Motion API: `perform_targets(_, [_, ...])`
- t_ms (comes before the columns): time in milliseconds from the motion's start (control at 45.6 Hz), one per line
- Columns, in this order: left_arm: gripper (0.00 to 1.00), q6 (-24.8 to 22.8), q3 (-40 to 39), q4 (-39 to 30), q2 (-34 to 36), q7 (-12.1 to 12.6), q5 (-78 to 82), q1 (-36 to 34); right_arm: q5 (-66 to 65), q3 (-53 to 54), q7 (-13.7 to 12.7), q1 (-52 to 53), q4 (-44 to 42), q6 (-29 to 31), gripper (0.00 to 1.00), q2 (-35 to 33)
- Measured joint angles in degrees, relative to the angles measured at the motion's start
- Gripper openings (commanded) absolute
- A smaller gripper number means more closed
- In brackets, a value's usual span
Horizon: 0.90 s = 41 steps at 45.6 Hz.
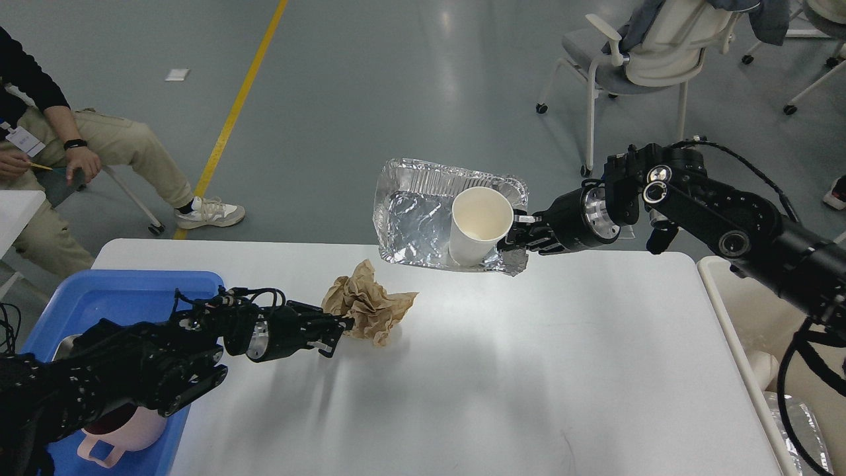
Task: Tidy desktop
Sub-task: 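Reach the left gripper to the crumpled brown paper bag and grasp it, then lift the paper bag up and swing it above the table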
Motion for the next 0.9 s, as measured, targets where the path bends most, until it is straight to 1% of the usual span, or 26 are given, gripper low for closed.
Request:
perform_targets(88, [0.01,0.0,-0.2,-4.1,4.8,-0.4,-1.4,0.4,0.0,0.0,0.0,-0.1,-0.1,0.0,0.00,0.1])
perform_targets(176, [0.01,0.0,-0.2,-9.5,10.7,-0.4,-2.9,1.0,-0.1,-0.1,0.0,-0.1,-0.2,0.0,0.00,0.3])
perform_targets(351, [0.03,0.0,-0.8,-18.0,20.3,-0.4,-6.3,2.2,-0.1,-0.3,0.0,-0.1,-0.3,-0.3,0.00,0.6])
perform_targets(548, [0.04,-1.3,-1.0,-30.9,32.8,0.0,-8.8,2.5,-0.1,-0.4,0.0,-0.3,-0.3,-0.4,0.00,0.6])
perform_targets(658, [0.05,-3.9,-1.5,-36.7,39.4,0.2,-9.7,2.5,-0.1,-0.4,0.0,-0.4,-0.3,-0.4,0.00,0.5])
perform_targets(768, [0.04,-7.5,-3.6,-41.7,45.9,0.0,-14.3,2.4,-0.1,-0.4,0.0,-0.4,-0.3,-0.4,0.00,0.6])
perform_targets(899, [0.04,-11.9,-8.1,-43.9,50.8,-0.3,-26.2,2.3,-0.1,-0.4,0.0,-0.6,-0.3,-0.5,0.00,0.9])
